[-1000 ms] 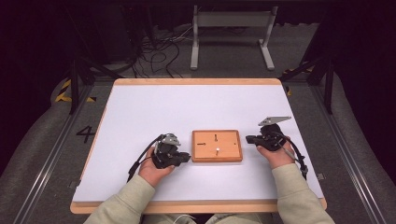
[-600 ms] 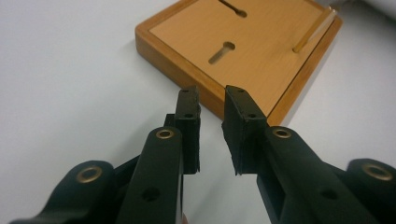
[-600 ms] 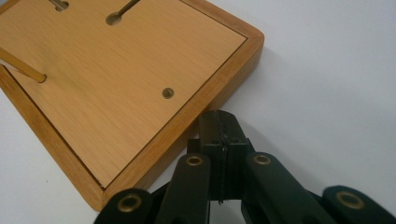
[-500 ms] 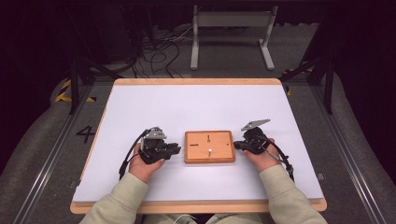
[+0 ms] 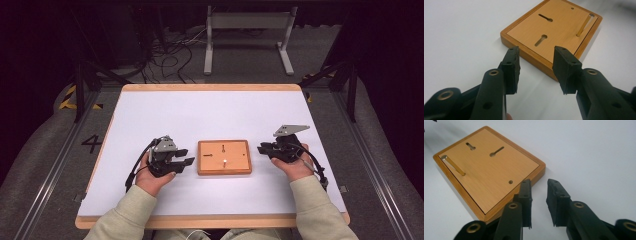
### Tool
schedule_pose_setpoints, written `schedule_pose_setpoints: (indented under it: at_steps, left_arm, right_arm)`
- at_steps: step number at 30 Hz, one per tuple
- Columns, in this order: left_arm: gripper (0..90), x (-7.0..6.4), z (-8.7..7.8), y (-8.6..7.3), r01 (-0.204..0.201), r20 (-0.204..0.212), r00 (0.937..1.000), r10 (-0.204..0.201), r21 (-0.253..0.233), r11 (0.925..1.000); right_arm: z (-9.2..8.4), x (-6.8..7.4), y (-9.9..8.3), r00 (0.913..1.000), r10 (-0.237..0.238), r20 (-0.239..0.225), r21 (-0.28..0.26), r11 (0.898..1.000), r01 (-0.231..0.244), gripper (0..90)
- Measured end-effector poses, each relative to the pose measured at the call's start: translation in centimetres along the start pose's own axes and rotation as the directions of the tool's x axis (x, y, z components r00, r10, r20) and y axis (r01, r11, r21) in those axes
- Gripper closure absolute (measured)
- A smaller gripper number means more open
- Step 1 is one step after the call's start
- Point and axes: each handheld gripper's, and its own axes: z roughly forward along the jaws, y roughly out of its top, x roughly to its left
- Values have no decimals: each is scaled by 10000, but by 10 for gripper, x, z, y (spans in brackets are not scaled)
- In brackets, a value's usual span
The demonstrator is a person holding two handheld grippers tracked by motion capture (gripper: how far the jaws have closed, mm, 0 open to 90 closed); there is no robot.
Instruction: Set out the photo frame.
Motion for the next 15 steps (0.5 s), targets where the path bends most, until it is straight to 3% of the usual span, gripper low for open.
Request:
schedule_pose_setpoints:
  at_steps: [5,8,15]
  left_arm:
    - [507,-3,2,3,-93,30,10000,93,-10,10000]
    - [485,-9,3,8,-274,112,9996,273,21,9996]
    - [465,-16,10,14,-505,227,9985,504,40,9987]
  right_arm:
    - [-5,-3,-2,10000,-27,-95,-182,9998,26,686]
    - [-9,-6,-4,9993,297,-240,-517,9982,-309,623]
    - [-15,-8,-7,9987,485,-159,-735,9961,-496,595]
